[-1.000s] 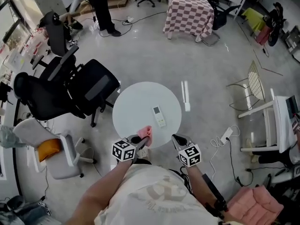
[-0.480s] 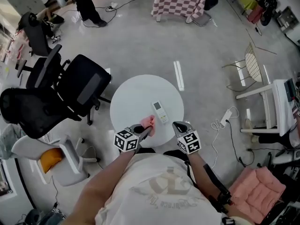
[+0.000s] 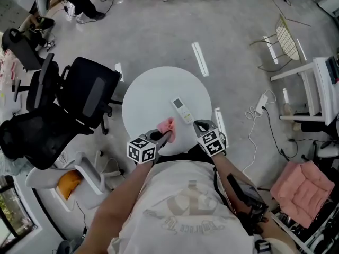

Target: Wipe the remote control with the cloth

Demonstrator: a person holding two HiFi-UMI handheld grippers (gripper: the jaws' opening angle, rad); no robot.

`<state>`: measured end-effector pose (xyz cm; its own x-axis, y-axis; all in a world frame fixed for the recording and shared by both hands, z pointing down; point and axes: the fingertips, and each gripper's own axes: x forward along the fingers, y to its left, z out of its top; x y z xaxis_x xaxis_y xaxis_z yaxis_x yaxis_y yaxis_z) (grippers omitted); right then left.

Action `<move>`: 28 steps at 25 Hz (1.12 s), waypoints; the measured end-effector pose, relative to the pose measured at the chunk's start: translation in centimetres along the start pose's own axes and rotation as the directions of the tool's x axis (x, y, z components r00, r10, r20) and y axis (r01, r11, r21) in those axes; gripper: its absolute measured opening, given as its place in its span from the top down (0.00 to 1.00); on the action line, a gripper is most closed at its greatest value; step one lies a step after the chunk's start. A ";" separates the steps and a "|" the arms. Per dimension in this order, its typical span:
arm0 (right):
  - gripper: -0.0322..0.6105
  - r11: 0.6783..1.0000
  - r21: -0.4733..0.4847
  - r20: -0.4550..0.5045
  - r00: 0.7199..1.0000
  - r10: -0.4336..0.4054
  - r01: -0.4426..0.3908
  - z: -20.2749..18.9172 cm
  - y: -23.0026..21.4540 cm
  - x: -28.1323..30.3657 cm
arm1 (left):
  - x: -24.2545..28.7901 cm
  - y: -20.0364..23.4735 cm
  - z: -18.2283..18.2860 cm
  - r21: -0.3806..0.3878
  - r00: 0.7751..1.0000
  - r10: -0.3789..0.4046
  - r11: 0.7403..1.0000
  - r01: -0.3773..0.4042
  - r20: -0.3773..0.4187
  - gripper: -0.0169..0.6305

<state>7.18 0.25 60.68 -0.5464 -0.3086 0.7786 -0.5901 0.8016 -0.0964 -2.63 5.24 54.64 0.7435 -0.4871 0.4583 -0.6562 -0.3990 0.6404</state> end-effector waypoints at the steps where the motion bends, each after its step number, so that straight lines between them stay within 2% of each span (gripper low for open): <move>1: 0.92 1.000 0.003 -0.009 1.000 0.001 -0.001 -0.2 -0.1 0.4 | 0.2 0.0 0.0 0.000 1.000 0.001 1.000 -0.001 -0.006 0.95; 5: 0.84 1.000 0.011 -0.039 0.999 0.002 -0.002 -0.9 -0.2 1.7 | 1.2 0.6 0.2 -0.014 1.000 0.013 1.000 -0.013 -0.020 0.95; 9: 0.67 0.999 0.049 -0.082 0.996 0.018 -0.014 -1.9 0.1 3.4 | 1.9 1.1 0.2 -0.025 0.999 0.020 0.999 -0.021 -0.044 0.95; 14: 0.55 0.996 0.084 -0.113 0.994 0.016 -0.006 -3.0 -0.5 5.5 | 3.8 1.5 0.6 -0.016 0.995 0.015 1.000 -0.017 -0.095 0.95; 20: 0.52 0.998 0.054 -0.158 0.987 0.018 -0.010 -4.2 -0.5 6.9 | 5.6 1.3 1.9 -0.008 0.991 0.018 1.000 -0.019 -0.130 0.95; 24: 0.61 1.000 0.025 -0.171 0.985 0.013 -0.009 -4.7 -1.0 7.3 | 7.0 1.7 2.4 -0.007 0.988 0.015 1.000 -0.016 -0.155 0.95; 28: 0.62 0.998 -0.048 -0.154 0.987 0.036 -0.044 -4.9 -0.7 7.3 | 8.5 2.3 0.9 -0.013 0.972 0.002 1.000 -0.005 -0.237 0.95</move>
<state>6.51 -0.10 69.46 -0.4692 -0.1964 0.8610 -0.5361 0.8381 -0.1010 2.07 -0.52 59.47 0.7513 -0.2902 0.5927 -0.6586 -0.3866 0.6456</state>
